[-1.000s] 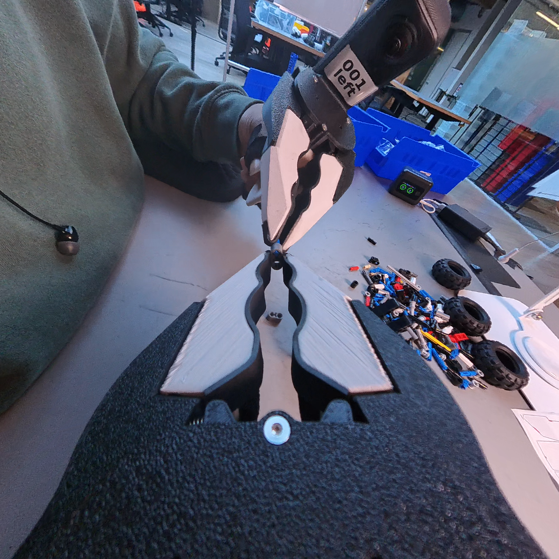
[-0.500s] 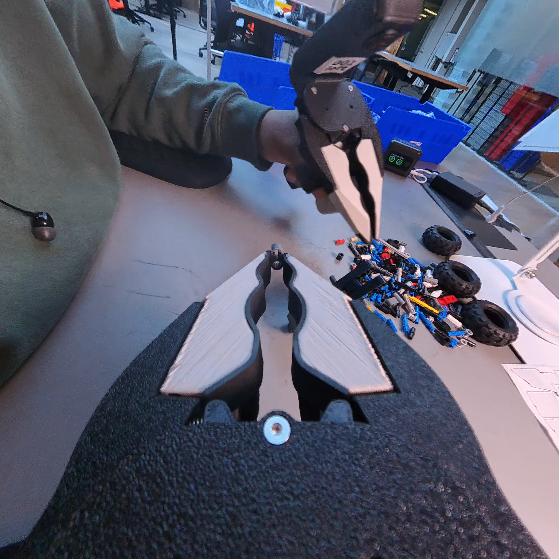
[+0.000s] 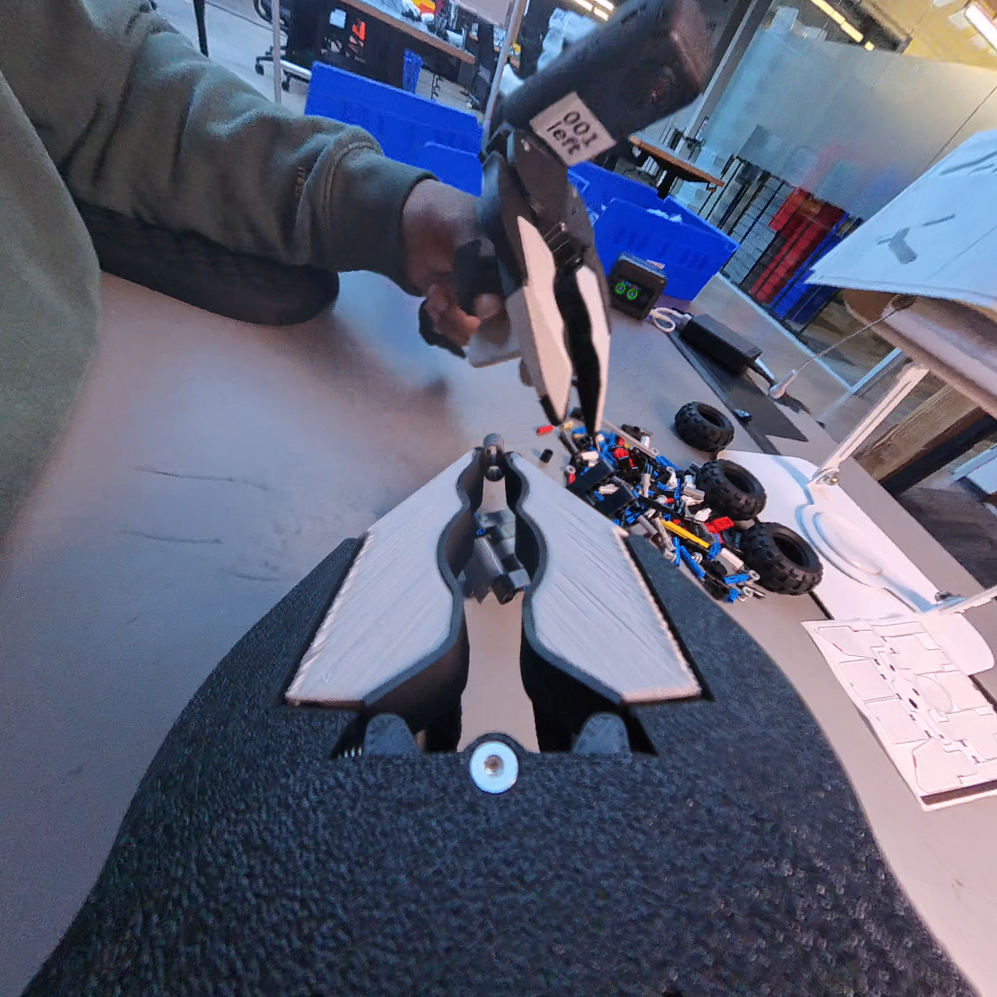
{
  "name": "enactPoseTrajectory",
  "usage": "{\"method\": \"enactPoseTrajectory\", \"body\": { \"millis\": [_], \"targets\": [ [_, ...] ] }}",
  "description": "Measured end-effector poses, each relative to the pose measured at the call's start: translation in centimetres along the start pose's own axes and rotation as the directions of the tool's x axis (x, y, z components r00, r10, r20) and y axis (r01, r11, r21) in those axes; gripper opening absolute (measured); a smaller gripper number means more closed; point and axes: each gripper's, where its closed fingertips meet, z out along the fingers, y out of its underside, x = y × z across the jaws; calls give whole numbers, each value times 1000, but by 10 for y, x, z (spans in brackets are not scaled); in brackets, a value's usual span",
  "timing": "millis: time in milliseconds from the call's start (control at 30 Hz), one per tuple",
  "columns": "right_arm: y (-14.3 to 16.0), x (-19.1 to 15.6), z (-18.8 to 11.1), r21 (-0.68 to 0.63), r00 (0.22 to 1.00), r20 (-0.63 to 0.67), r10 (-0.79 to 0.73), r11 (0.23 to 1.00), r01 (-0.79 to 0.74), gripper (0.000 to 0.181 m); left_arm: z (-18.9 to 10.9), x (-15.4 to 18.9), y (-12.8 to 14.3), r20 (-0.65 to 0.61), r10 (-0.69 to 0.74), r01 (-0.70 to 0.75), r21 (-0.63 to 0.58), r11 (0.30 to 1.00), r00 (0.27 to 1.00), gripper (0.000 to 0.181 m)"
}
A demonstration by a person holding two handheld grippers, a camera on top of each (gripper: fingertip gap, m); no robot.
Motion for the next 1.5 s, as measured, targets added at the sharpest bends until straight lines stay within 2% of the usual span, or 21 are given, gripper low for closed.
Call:
{"method": "enactPoseTrajectory", "body": {
  "millis": [67,133,233,300,367,500,567,600,633,700,733,767,833,867,933,1067,1233,1400,1433,1500],
  "targets": [
    [-10,1,-1,39,999,-27,-29,999,30,7,-1,43,-11,-263,-148,171,64,983,953,28],
    [-19,1,-1,69,996,-55,-65,995,69,7,3,68,-16,-406,-230,277,60,959,884,37],
    [-27,-4,1,82,990,-70,-125,988,131,6,12,88,-17,-492,-280,336,27,942,824,40],
    [-27,-9,3,71,985,-70,-158,984,163,6,14,95,-20,-536,-306,368,9,930,787,30],
    [-27,-10,5,60,980,-75,-183,980,187,7,15,96,-21,-547,-315,381,8,925,776,16],
    [-24,-11,7,44,974,-77,-212,975,216,7,14,94,-19,-548,-328,387,-8,922,769,15],
    [-21,-8,8,24,975,-94,-201,979,204,7,15,88,-17,-501,-301,347,-2,938,811,15],
    [-18,-4,8,11,979,-102,-177,984,179,8,15,78,-15,-443,-269,305,11,952,855,15],
    [-14,-1,6,-3,986,-93,-136,991,136,15,15,60,-13,-337,-220,244,28,969,915,15],
    [-1,-3,7,-63,998,-34,-46,997,43,26,8,2,-9,-3,-84,84,29,996,996,15],
    [7,-10,9,-105,1000,21,-19,994,22,26,1,-29,-5,175,12,-10,-12,1000,984,15],
    [16,-21,13,-153,997,77,1,988,11,27,-6,-57,-1,315,105,-85,-75,994,943,15],
    [33,-41,20,-254,985,164,56,967,-13,27,-14,-94,8,462,213,-140,-188,972,861,15],
    [41,-50,23,-306,976,198,94,951,-30,27,-13,-103,12,489,229,-139,-214,967,842,15],
    [52,-52,30,-393,972,179,150,917,-69,26,-9,-114,18,514,250,-135,-250,959,821,16],
    [58,-53,38,-464,953,131,272,867,-184,25,-9,-119,17,547,281,-156,-264,952,788,39],
    [65,-47,43,-519,958,77,275,832,-197,19,-18,-104,0,521,201,-144,-148,978,830,43],
    [67,-56,45,-570,964,116,240,811,-133,12,-21,-83,-8,458,132,-115,-65,991,879,43],
    [66,-56,46,-568,965,127,231,814,-120,4,-22,-80,-7,449,127,-112,-59,992,885,42],
    [60,-58,45,-538,960,163,229,836,-108,3,-24,-71,-3,427,120,-105,-59,993,896,43]
  ]
}}
